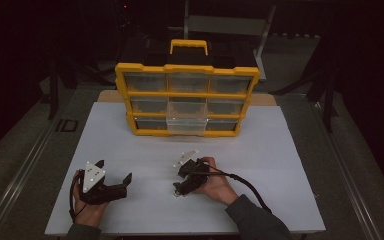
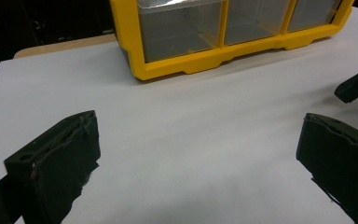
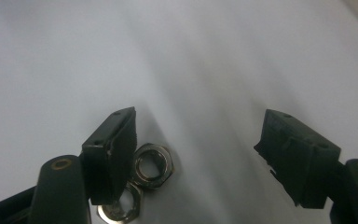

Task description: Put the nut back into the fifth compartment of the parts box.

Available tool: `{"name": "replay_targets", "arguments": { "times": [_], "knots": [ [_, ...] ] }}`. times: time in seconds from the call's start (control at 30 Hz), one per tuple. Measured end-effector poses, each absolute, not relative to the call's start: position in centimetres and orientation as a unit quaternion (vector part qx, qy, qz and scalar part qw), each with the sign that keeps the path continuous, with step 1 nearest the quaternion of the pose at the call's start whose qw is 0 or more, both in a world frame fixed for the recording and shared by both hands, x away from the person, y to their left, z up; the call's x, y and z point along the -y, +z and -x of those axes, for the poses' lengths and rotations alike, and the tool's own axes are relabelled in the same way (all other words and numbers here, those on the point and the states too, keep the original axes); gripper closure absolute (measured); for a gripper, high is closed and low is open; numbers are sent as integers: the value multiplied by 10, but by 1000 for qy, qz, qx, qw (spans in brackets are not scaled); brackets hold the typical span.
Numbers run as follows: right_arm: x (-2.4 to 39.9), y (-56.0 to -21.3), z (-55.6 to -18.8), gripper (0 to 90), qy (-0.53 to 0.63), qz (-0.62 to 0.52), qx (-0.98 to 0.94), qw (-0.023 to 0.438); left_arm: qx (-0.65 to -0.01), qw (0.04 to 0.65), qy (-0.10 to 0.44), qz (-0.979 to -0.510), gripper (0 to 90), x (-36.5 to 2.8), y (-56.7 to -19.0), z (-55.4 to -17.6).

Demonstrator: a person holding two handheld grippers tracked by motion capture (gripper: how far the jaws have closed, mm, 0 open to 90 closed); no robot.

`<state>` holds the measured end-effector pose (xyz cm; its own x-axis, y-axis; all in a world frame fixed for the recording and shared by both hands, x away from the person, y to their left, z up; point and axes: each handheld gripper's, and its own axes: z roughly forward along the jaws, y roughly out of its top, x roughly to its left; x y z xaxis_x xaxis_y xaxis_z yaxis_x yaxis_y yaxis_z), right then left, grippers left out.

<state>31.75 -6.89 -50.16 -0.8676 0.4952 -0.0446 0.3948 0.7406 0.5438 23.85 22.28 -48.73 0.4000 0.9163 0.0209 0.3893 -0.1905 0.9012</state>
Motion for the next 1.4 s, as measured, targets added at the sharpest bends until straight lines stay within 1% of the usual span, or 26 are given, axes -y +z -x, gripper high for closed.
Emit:
{"name": "replay_targets", "arguments": {
  "times": [0.2, 0.4, 0.47, 0.77, 0.97, 1.2, 1.4],
  "knots": [
    [75, -499, -319, 315, 259, -247, -929, 94, -459, 440, 299, -711, 0, -223, -487, -238],
    [81, -498, -322, 360, 251, -251, -931, 83, -459, 440, 299, -711, 0, -223, -487, -238],
    [82, -498, -322, 407, 246, -251, -933, 77, -460, 440, 299, -711, 0, -223, -487, -238],
    [83, -499, -322, 512, 218, -239, -943, 76, -459, 440, 299, -711, 0, -223, -487, -238],
    [85, -499, -321, 588, 210, -237, -946, 65, -459, 439, 299, -712, 0, -223, -487, -238],
    [86, -498, -322, 612, 203, -242, -947, 56, -459, 440, 299, -712, 0, -223, -487, -238],
    [88, -498, -323, 614, 200, -244, -948, 45, -458, 439, 298, -713, 0, -222, -488, -239]
  ]
}}
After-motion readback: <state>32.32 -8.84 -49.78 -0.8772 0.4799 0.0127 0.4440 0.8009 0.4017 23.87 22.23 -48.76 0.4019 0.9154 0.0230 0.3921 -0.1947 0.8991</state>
